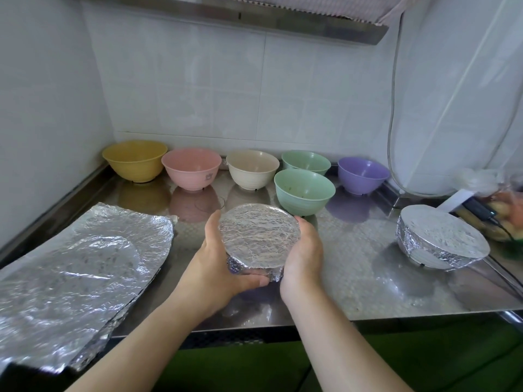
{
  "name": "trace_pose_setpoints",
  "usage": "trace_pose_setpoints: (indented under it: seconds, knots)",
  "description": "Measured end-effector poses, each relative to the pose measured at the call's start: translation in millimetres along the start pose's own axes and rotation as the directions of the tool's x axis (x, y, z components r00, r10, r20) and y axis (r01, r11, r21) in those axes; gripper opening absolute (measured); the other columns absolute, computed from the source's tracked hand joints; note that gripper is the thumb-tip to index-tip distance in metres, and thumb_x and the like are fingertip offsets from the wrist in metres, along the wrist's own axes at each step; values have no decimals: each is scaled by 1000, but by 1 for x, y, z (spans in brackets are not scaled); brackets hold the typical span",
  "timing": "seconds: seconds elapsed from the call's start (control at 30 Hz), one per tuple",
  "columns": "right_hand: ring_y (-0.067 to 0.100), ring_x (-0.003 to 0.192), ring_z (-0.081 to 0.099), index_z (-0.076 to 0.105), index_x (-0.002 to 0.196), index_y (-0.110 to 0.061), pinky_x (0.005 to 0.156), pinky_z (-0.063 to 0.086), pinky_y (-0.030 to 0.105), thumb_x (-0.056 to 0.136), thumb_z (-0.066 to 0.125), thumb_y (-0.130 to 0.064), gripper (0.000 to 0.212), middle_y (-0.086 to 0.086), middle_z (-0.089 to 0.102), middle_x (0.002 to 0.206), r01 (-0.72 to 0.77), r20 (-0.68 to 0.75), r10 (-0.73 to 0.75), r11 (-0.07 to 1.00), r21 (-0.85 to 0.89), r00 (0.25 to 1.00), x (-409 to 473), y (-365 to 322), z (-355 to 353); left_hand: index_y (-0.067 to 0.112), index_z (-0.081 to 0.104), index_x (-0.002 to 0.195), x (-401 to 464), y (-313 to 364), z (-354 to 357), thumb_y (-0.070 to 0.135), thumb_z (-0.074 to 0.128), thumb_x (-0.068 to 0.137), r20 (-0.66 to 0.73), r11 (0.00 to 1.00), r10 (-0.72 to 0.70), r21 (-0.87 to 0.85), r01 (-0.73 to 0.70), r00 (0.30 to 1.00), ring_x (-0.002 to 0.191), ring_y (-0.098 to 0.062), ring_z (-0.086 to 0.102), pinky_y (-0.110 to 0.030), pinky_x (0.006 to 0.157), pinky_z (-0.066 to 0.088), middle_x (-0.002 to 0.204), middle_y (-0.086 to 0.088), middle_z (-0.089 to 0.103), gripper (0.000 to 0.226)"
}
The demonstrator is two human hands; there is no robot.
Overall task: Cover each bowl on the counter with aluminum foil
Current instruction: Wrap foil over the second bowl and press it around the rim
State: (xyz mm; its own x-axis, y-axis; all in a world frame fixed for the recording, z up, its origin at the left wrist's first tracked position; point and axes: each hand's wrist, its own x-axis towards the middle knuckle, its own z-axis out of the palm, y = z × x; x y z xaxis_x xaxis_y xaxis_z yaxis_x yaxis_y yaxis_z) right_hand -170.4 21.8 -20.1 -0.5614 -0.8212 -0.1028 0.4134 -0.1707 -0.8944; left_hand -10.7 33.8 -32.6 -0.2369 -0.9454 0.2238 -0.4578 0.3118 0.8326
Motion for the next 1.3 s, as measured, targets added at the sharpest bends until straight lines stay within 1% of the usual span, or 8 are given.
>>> trace_pose_setpoints:
  seconds: [0.07, 0.17, 0.33, 0.5, 0.7, 0.8, 1.07, 1.3]
  knots:
    - [36, 103, 74, 75, 104, -14, 97, 57, 54, 85, 57, -44, 40, 14, 78, 107, 29, 9, -29, 997, -71, 1000, 2, 1, -8, 37, -10, 161, 3, -3, -7, 47, 102, 54, 61, 1000, -17, -6, 17, 998, 137, 3, 40, -14, 110, 30, 149, 22, 41, 155]
    - [25, 84, 63, 64, 87, -16, 80, 50, 43, 82, 56, -46, 32, 2, 69, 87, 106, 0, -109, 964, -243, 994, 4, -5, -24, 44, -4, 160, 8, -13, -18, 48, 103, 50, 144, 996, -60, -53, 68, 988, 145, -9, 42, -37, 119, 40, 158, 13, 40, 153]
    - [14, 102, 65, 70, 102, -23, 87, 47, 32, 97, 55, -37, 21, -7, 71, 104, 146, 73, -132, 960, -240, 989, 11, -18, -31, 28, 20, 158, -9, 5, -27, -4, 77, 84, 163, 931, -124, -323, 172, 979, 109, 18, 61, -4, 79, 50, 134, 23, 63, 98]
    - [24, 114, 73, 77, 111, -18, 107, 51, 43, 105, 59, -30, 22, 5, 80, 113, -48, 169, 71, 990, -134, 983, 12, -16, -18, 45, 32, 154, -6, 22, -1, 54, 69, 91, 4, 817, -268, -529, 230, 963, 126, -3, 59, -31, 115, 36, 138, 19, 63, 73]
    - [25, 117, 73, 74, 121, -20, 111, 51, 49, 109, 52, -28, 27, 3, 79, 117, -36, 145, 57, 990, -138, 988, 6, -7, -19, 37, 44, 151, 3, 20, 25, 52, 44, 107, -204, 816, -383, -531, 226, 901, 134, -14, 53, -42, 120, 36, 143, 11, 58, 47]
    - [24, 117, 72, 71, 122, -25, 110, 52, 50, 109, 52, -31, 24, 1, 78, 119, -41, 136, 60, 989, -139, 989, 2, -2, -21, 35, 54, 144, 3, 23, 28, 50, 41, 108, -236, 784, -416, -583, 215, 878, 130, -9, 55, -35, 114, 39, 135, 16, 62, 41]
    - [23, 103, 64, 66, 106, -19, 88, 49, 40, 101, 54, -39, 24, 0, 69, 104, 134, 46, -125, 945, -300, 991, 8, -12, -34, 41, 62, 134, -2, 25, 19, 63, 47, 92, -232, 767, -453, -593, 244, 861, 126, -7, 60, -44, 116, 43, 130, 21, 67, 49]
    - [19, 117, 72, 76, 123, -17, 106, 52, 40, 105, 61, -28, 27, 1, 79, 119, -94, 201, 117, 988, -121, 972, 14, -17, -28, 32, 47, 146, -6, 35, 29, 44, 46, 107, -225, 817, -410, -521, 247, 884, 124, -16, 57, -41, 112, 42, 132, 8, 64, 41]
